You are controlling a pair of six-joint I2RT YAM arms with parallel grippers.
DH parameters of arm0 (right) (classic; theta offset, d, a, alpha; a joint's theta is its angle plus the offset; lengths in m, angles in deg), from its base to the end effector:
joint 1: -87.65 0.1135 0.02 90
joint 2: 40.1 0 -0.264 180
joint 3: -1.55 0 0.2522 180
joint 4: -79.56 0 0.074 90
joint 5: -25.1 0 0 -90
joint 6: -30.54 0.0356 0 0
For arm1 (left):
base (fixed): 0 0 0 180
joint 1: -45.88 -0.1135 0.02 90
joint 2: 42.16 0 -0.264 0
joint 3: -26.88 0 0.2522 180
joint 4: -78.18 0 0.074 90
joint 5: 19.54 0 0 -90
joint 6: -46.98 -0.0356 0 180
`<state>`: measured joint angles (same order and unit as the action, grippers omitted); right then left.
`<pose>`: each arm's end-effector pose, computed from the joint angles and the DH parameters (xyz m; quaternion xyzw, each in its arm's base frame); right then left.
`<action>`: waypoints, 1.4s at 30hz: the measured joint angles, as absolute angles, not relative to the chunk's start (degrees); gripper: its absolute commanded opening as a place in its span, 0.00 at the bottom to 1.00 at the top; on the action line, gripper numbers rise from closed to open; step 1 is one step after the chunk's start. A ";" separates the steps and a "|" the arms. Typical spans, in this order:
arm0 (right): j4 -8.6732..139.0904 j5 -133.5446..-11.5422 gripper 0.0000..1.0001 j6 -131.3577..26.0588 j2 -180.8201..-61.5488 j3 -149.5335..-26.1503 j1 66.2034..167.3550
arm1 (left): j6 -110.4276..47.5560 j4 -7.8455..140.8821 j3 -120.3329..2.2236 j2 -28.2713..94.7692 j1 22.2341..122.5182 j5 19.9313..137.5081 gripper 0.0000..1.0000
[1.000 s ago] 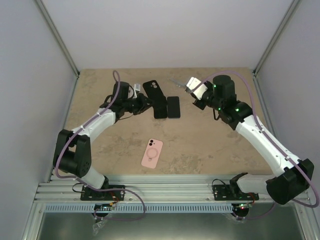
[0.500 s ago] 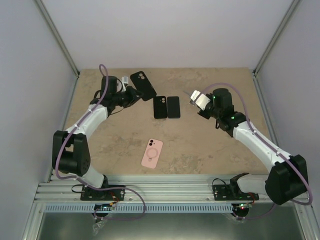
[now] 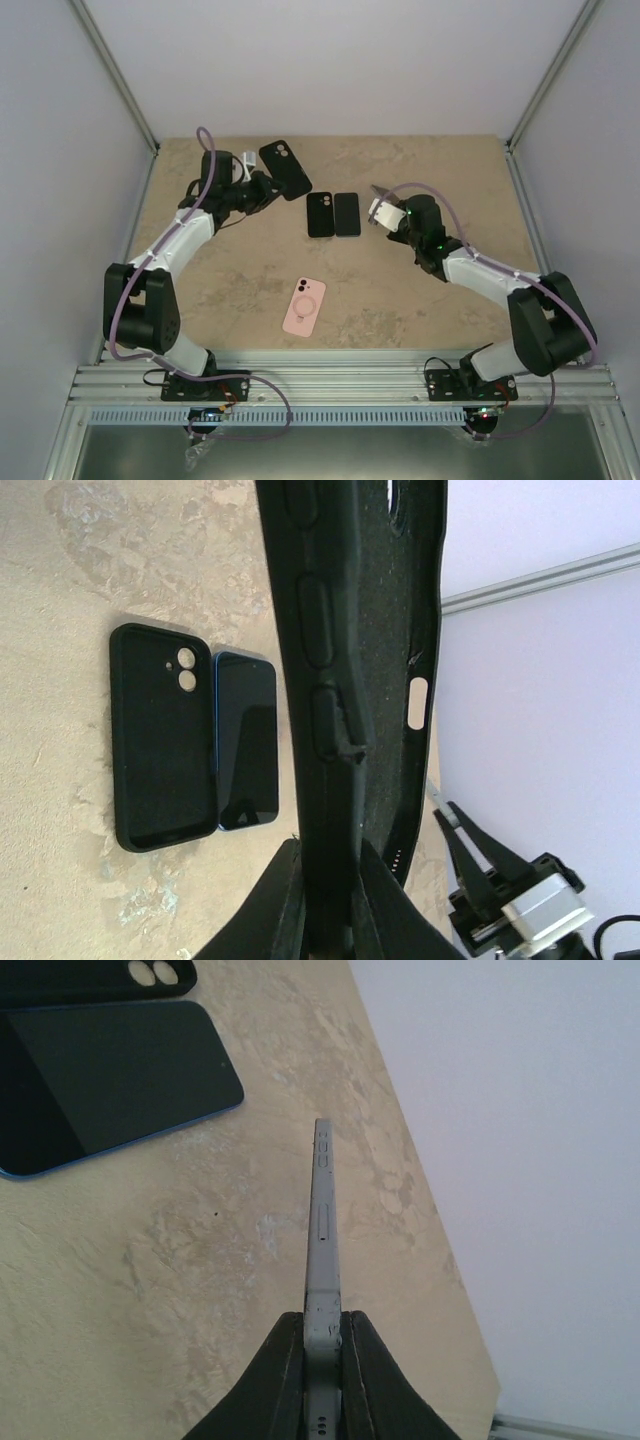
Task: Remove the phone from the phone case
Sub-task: Place the phone at the center of the board.
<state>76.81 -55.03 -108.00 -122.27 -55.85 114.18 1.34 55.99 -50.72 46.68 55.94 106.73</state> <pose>0.2799 0.1329 0.2190 -0.4836 0.7027 -0.1708 0.4932 0.3387 -0.0815 0.2717 -0.1058 0.8431 -0.4497 0.2752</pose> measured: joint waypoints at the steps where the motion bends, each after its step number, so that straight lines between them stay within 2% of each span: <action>1: 78.71 -54.14 0.01 -108.72 -123.19 -55.28 114.77 | 1.32 55.99 -50.85 46.68 55.90 106.71 0.00; 17: 95.45 -42.42 0.01 -118.77 -134.32 -49.79 122.83 | 1.32 55.86 -51.02 46.51 55.81 106.51 0.00; 34: 111.80 -35.73 0.09 -124.04 -142.60 -44.33 125.37 | 1.34 55.81 -51.05 45.67 55.66 106.51 0.00; 42: 115.01 -35.08 0.15 -124.39 -146.36 -43.34 126.18 | 1.37 55.81 -51.02 45.67 55.66 106.49 0.00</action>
<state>115.01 -35.08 -124.39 -146.36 -43.34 126.18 1.37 55.81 -51.02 45.67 55.66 106.49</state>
